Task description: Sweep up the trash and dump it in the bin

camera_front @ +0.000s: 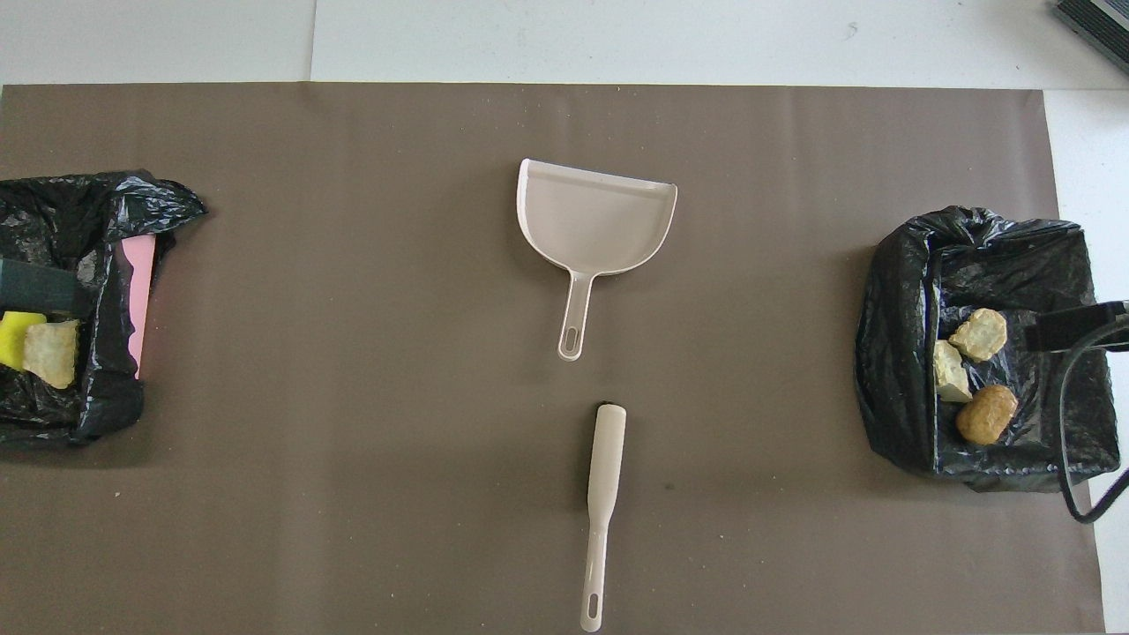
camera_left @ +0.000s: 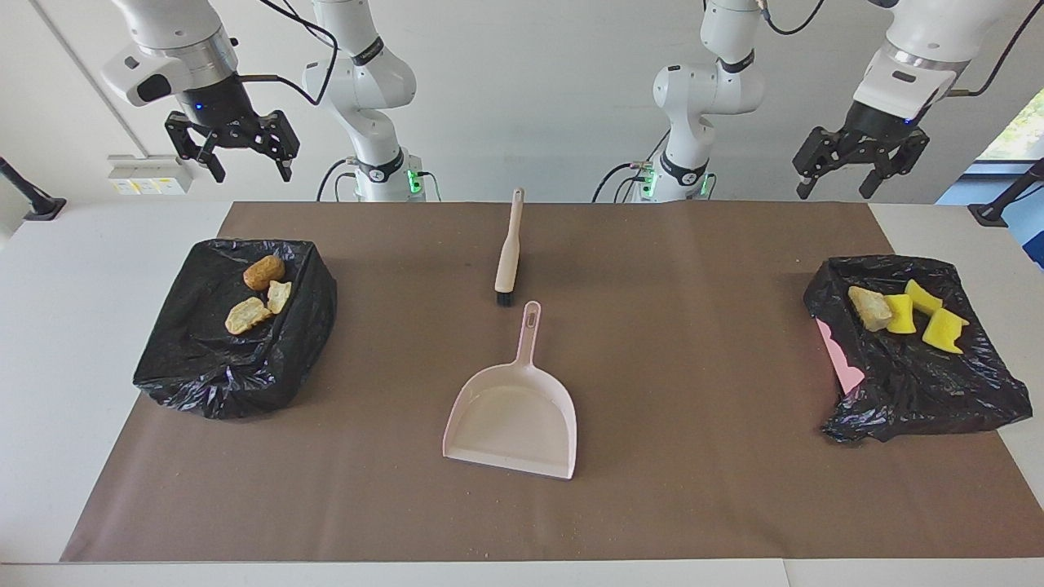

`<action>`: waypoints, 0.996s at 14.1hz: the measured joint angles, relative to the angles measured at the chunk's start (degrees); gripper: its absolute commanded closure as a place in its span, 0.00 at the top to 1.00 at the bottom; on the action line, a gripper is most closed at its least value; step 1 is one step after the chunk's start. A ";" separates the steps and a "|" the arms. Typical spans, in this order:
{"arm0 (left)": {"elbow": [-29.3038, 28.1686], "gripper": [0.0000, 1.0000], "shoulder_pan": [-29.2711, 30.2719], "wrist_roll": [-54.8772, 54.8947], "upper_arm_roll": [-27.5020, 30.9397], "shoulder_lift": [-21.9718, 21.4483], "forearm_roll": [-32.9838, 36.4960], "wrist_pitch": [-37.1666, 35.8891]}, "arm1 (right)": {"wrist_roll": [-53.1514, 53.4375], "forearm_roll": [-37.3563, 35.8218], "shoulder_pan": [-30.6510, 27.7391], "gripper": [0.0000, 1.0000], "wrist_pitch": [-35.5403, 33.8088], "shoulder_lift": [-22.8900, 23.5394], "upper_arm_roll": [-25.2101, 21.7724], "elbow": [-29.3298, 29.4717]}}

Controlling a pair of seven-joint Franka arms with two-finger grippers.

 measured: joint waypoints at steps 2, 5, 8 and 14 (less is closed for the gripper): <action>5.21 1.00 1.42 1.65 -0.08 2.69 -0.01 -3.18 | 0.00 0.00 0.00 1.00 0.00 0.00 -0.01 0.00; 9.10 1.00 2.19 2.40 -0.17 4.84 -0.13 -4.71 | 0.00 0.00 0.00 1.00 0.00 -0.03 -0.01 -0.02; 6.42 1.00 2.19 2.40 -0.38 2.76 -0.45 -4.03 | 0.00 0.00 -0.01 1.00 0.00 -0.04 -0.01 -0.07; 1.31 1.00 2.18 2.40 -0.90 0.06 -0.76 -1.90 | 0.00 0.00 -0.02 1.00 0.00 -0.66 -0.02 -1.15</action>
